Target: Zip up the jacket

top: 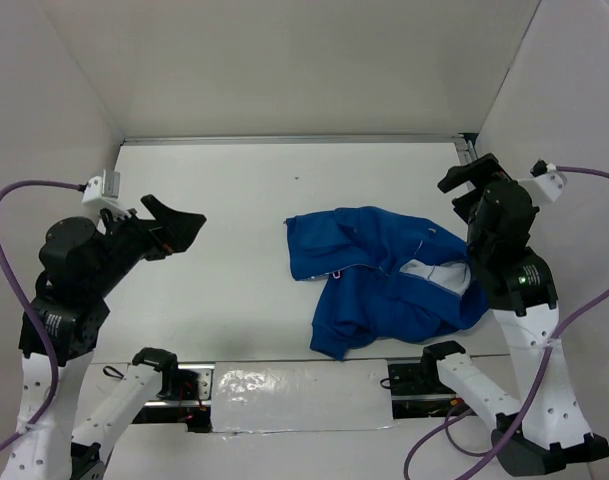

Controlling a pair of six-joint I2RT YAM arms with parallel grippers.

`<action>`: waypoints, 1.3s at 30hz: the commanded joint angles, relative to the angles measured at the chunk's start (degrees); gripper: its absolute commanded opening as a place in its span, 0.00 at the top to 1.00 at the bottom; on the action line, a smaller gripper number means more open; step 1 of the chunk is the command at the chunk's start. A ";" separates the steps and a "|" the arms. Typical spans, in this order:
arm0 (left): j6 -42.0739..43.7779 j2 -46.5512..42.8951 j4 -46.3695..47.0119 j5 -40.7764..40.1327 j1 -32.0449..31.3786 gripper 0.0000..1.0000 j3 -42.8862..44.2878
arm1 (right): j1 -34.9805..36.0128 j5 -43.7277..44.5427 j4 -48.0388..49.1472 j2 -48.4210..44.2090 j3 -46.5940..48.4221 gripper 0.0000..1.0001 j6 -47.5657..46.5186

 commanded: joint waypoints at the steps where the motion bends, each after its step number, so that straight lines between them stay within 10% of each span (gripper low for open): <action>1: 0.34 0.35 1.30 0.54 -0.22 0.01 -0.42 | -0.35 -3.66 4.92 -4.42 -4.43 0.00 -3.19; 17: -2.82 7.64 -3.35 6.61 -0.31 0.01 -7.72 | -4.30 -9.84 0.45 7.42 -15.69 0.00 -3.29; 28: -3.79 8.35 -2.22 5.46 -0.31 0.01 -10.36 | -6.06 -20.81 13.27 35.80 -19.14 0.00 -5.31; 31: -3.79 9.23 -3.00 5.46 -0.31 0.01 -10.01 | -4.39 -26.79 15.48 42.15 -16.25 0.22 -9.09; 35: -4.32 10.02 -4.32 4.24 -0.48 0.01 -9.39 | 1.30 -27.77 15.31 43.21 -11.50 1.00 -12.25; 39: -4.14 9.76 -3.80 4.85 -0.48 0.01 -10.09 | 7.27 -23.21 12.85 37.85 -2.47 1.00 -14.19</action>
